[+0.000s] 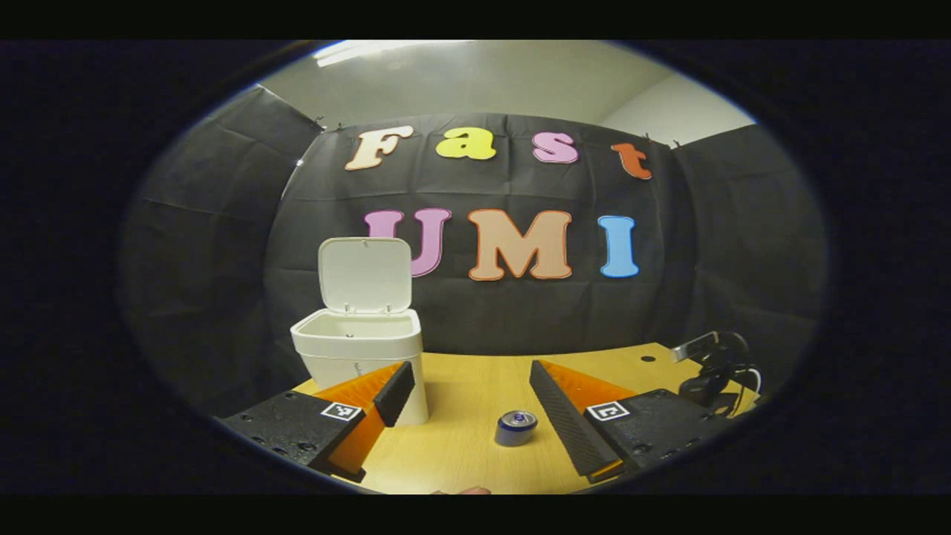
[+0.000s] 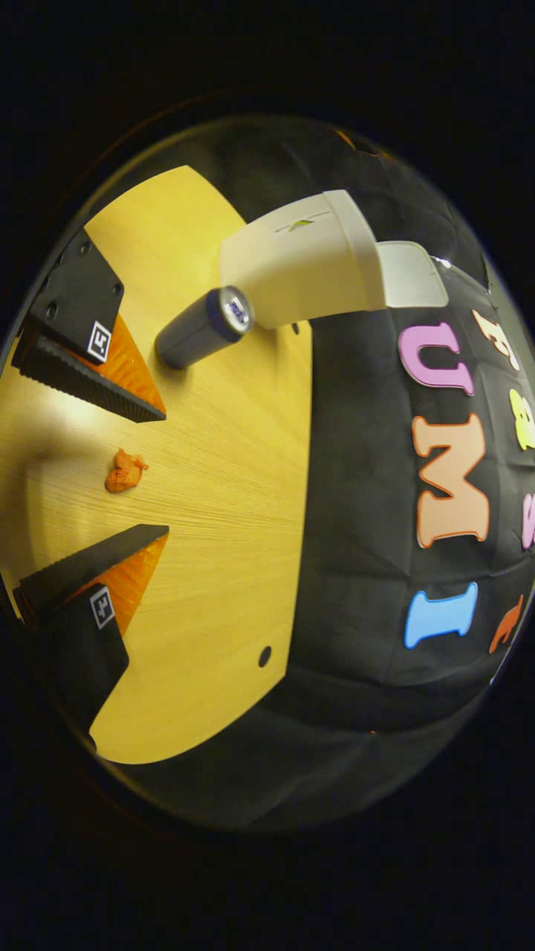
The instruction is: Press the lid of the desktop garbage bin to open it, pick up the crumpled paper on the desktop and throw it into the bin, then pick up the pop can on the desktop and drop it into the bin, and finally close the garbage bin lid.
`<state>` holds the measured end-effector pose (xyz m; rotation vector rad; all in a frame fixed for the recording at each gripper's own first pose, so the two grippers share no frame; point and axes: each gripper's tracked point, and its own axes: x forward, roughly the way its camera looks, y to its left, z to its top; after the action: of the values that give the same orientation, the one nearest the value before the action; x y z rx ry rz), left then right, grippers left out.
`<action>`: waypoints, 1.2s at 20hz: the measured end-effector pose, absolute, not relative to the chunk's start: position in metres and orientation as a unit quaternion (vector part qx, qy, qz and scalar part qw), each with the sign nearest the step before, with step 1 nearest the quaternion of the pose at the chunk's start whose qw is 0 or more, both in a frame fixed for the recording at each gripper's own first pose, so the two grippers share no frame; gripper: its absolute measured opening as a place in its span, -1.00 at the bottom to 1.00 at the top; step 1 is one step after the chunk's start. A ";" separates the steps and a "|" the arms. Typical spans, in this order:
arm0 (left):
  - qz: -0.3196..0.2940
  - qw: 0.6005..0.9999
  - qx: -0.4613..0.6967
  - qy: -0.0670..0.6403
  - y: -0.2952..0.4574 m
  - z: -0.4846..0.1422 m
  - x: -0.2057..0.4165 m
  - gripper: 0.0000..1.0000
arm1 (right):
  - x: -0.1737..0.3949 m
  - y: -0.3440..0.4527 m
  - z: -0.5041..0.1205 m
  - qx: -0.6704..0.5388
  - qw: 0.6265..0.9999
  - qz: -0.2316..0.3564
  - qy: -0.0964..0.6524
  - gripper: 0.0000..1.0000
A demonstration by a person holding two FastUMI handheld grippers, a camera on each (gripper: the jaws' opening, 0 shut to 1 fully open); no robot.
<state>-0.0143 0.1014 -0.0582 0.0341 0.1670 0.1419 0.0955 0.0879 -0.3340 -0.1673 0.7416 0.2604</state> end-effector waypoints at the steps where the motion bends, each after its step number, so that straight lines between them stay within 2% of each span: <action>1: 0.069 0.994 0.021 0.083 0.100 -0.056 -0.015 0.86 | 0.098 0.090 -0.345 -0.082 0.915 0.125 0.376 0.80; 2: 0.068 0.994 0.024 0.084 0.099 -0.057 -0.015 0.86 | 0.100 0.093 -0.352 -0.084 0.910 0.125 0.386 0.59; 5: 0.070 0.993 0.032 0.089 0.104 -0.059 -0.017 0.84 | 0.104 0.090 -0.370 -0.099 0.899 0.118 0.409 0.35; 8: 0.075 0.992 0.028 0.094 0.110 -0.061 -0.018 0.86 | 0.094 0.083 -0.385 -0.127 0.883 0.122 0.436 -0.02; 9: 0.077 0.992 0.026 0.095 0.113 -0.061 -0.018 0.86 | 0.100 0.084 -0.381 -0.132 0.889 0.122 0.422 -0.14; 10: 0.076 0.992 0.024 0.093 0.114 -0.061 -0.017 0.88 | 0.100 0.086 -0.377 -0.133 0.891 0.127 0.416 -0.42; 12: 0.063 0.994 0.019 0.087 0.115 -0.057 -0.012 0.88 | 0.103 0.101 -0.349 -0.104 0.902 0.139 0.395 -0.64; 18: 0.038 0.998 0.008 0.049 0.139 -0.032 0.011 0.86 | 0.149 0.188 -0.180 -0.060 0.948 0.188 0.249 -0.66; 24: 0.027 0.999 0.002 0.046 0.166 -0.035 0.017 0.87 | 0.167 0.302 -0.072 -0.076 0.950 0.263 0.149 -0.64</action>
<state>0.0166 0.1665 -0.0347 0.0041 0.0914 0.0536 0.1675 0.3023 -0.0715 -0.1541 0.3037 0.5346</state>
